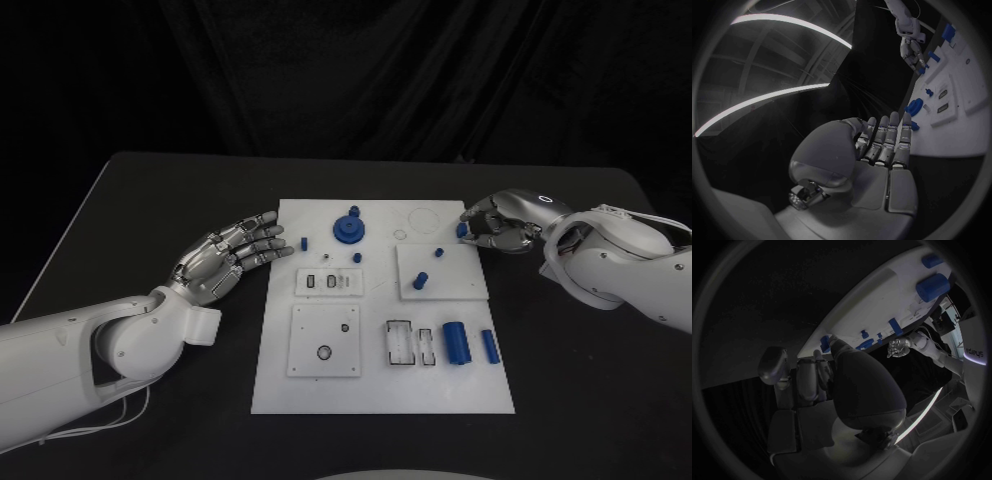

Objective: Assemble the parts on the task board

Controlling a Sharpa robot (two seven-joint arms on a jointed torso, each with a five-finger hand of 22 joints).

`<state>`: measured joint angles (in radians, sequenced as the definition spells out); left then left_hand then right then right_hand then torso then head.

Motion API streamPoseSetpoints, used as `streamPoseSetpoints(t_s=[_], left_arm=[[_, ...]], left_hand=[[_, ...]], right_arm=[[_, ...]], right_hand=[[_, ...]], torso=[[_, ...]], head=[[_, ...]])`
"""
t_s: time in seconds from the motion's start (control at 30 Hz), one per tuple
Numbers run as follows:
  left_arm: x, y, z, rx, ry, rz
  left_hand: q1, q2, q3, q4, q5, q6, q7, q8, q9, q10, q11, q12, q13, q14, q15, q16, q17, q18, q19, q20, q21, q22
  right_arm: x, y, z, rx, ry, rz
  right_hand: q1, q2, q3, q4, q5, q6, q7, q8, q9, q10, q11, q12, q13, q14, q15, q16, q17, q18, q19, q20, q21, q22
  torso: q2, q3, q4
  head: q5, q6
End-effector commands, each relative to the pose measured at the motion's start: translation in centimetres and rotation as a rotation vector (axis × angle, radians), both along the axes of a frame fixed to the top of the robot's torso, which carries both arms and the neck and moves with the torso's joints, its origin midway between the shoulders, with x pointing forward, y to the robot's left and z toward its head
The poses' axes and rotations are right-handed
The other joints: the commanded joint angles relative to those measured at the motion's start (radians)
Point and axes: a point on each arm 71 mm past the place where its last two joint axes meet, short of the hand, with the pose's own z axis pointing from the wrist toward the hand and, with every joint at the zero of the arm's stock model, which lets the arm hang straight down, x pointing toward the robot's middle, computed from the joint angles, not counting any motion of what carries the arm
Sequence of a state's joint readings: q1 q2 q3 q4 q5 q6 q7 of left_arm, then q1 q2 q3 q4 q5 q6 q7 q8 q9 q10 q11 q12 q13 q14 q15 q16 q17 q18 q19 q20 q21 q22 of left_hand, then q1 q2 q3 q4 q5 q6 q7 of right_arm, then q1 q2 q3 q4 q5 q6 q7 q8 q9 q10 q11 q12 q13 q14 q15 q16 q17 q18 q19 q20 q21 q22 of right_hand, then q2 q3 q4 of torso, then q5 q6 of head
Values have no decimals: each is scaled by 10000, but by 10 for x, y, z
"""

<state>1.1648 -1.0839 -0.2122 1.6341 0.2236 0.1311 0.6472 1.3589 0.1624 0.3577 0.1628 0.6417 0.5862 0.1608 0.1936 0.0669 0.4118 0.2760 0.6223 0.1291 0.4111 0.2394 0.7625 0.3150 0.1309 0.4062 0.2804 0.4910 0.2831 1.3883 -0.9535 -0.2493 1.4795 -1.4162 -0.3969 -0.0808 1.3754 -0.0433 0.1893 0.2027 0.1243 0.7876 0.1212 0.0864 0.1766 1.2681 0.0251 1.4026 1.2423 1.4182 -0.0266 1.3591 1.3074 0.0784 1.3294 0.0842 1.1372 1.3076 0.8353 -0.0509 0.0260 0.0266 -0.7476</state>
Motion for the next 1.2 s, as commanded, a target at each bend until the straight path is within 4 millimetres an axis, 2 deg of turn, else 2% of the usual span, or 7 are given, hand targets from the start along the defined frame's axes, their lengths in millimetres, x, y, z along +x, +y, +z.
streamPoseSetpoints(t_s=[0.03,0.37,0.6,0.83,1.07,1.2], left_arm=[[-1,-2,0,-164,-28,-111],[0,-2,0,-167,-2,-158],[0,-3,-1,-169,23,-196],[0,-3,-1,-154,64,-227],[-1,-2,-1,-150,70,-216],[-1,-1,-1,-137,71,-188]], left_hand=[[-129,-4,67,-18,28,42,45,53,16,43,11,58,16,-15,27,43,-8,-197,-62,20,55,10],[-144,0,86,-19,25,66,55,64,20,49,13,60,16,-20,28,44,-10,-199,-73,20,59,14],[-152,2,94,-19,23,70,60,67,20,52,13,61,15,-22,29,44,-11,-200,-78,19,61,15],[-157,3,99,-18,21,73,63,69,21,53,13,61,15,-25,30,43,-11,-201,-83,19,61,16],[-157,3,99,-18,21,73,63,69,21,53,13,61,15,-25,30,43,-11,-201,-83,19,61,16],[-157,3,99,-18,21,73,63,69,21,53,13,61,15,-25,30,43,-11,-201,-83,19,61,16]], right_arm=[[0,1,-1,38,-98,75],[2,6,-3,52,-129,218],[4,8,-3,65,-188,246],[5,8,-2,144,-364,236],[1,11,4,572,-1075,332],[-6,18,9,921,-1485,507]], right_hand=[[132,7,-10,78,57,230,11,100,72,44,78,-44,23,-14,35,-29,252,161,24,40,-60,1319],[227,22,-8,89,235,889,-3,366,349,62,72,-40,21,4,31,-42,247,161,65,41,-119,1341],[283,31,11,66,346,1025,-19,415,432,65,59,-39,22,9,24,-41,250,160,78,35,-126,1351],[373,71,73,28,613,1118,-39,428,534,58,41,-47,13,10,8,-47,247,159,94,22,-142,1363],[577,181,235,-101,1058,1576,-80,610,814,160,16,7,108,81,-20,33,335,136,180,-11,-60,1411],[633,182,262,-151,1081,1780,-96,701,942,180,46,16,119,98,-9,49,351,128,207,-9,-40,1423]], torso=[[5,0,7],[-2,0,1],[5,2,8],[-1,0,-8],[-5,-2,1],[0,-4,3]], head=[[-12,-3],[-1,-57],[-16,-63],[5,-92],[31,-114],[43,-111]])
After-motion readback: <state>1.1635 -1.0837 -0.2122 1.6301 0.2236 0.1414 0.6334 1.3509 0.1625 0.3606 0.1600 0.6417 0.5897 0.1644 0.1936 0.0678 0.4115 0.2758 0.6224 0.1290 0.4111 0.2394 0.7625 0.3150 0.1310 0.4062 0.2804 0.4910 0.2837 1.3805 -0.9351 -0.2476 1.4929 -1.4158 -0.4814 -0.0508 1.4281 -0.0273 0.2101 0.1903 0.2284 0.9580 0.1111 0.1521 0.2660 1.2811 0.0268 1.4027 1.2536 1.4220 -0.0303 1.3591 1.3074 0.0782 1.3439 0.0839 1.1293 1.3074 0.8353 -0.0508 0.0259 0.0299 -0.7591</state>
